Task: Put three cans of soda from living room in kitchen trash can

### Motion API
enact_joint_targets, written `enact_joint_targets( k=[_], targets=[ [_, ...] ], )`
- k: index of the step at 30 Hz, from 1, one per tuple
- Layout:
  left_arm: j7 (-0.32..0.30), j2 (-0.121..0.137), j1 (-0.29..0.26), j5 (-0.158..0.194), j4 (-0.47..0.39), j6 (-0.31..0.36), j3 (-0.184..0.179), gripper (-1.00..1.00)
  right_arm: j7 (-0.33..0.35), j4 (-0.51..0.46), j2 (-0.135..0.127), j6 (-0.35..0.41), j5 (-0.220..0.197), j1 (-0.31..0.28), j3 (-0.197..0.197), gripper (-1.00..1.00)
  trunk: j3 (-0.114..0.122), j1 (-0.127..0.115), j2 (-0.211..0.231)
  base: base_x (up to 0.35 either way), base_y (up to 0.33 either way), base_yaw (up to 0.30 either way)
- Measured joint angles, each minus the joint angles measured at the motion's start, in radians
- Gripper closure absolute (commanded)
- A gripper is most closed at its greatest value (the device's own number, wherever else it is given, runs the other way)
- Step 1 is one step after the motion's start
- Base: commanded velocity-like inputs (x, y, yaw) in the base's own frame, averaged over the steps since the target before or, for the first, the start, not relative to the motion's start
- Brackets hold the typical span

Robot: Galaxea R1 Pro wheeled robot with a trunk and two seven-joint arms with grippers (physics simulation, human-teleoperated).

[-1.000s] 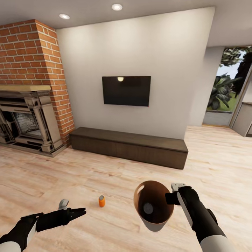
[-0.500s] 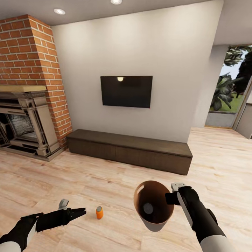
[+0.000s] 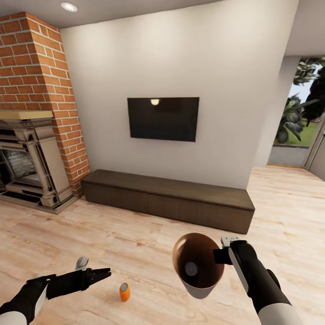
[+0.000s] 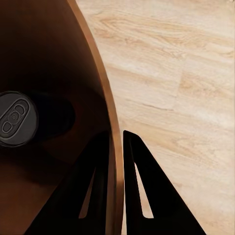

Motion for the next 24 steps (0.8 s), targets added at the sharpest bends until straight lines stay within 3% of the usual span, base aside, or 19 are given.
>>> enact_joint_targets(
  k=[24],
  targets=[
    [0.000, 0.000, 0.000, -0.001, 0.001, -0.003, 0.002, -1.00, 0.000, 0.000, 0.000, 0.000, 0.000, 0.000, 0.000, 1.00, 0.000, 0.000, 0.000, 0.344, 0.000, 0.000]
  ],
)
